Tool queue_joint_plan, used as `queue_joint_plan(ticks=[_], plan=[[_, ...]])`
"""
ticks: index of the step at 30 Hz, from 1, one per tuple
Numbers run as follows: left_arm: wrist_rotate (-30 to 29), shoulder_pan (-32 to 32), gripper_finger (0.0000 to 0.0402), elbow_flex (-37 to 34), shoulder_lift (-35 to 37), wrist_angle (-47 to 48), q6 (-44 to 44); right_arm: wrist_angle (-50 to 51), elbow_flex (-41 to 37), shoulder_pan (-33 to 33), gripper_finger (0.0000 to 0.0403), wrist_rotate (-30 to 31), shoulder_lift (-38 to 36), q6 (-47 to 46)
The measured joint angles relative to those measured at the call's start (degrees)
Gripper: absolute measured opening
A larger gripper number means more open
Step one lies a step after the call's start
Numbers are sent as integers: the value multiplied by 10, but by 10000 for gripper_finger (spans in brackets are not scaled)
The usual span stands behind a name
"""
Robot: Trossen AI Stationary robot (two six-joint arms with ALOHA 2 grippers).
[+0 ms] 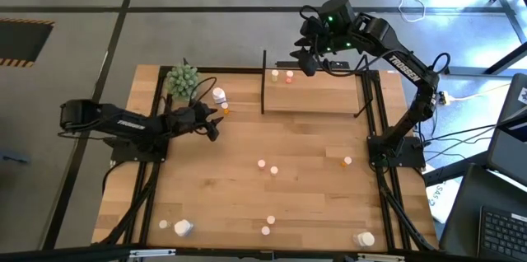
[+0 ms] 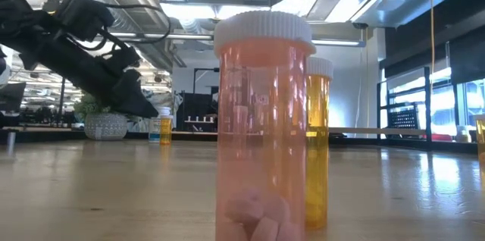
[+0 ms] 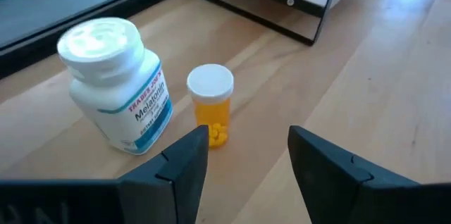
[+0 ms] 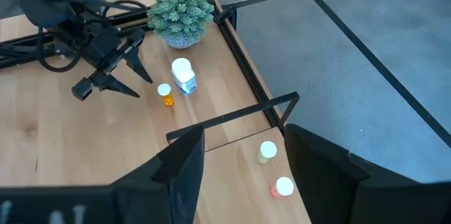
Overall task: Pick and place medicine bottles onto shelf by color
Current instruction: Put the top right orange pill bottle on the shelf
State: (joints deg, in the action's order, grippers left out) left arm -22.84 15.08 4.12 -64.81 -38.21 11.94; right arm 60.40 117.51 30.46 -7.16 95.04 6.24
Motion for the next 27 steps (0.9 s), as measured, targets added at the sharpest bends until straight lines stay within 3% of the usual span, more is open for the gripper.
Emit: queue_joint_plan(ticks=[14, 27], plan=[[-2, 3, 190, 33, -149, -53, -3, 0, 0, 0, 199, 0, 0, 0], [-3, 43, 190, 37, -232, -157, -4, 0, 0, 0, 199, 0, 0, 1]])
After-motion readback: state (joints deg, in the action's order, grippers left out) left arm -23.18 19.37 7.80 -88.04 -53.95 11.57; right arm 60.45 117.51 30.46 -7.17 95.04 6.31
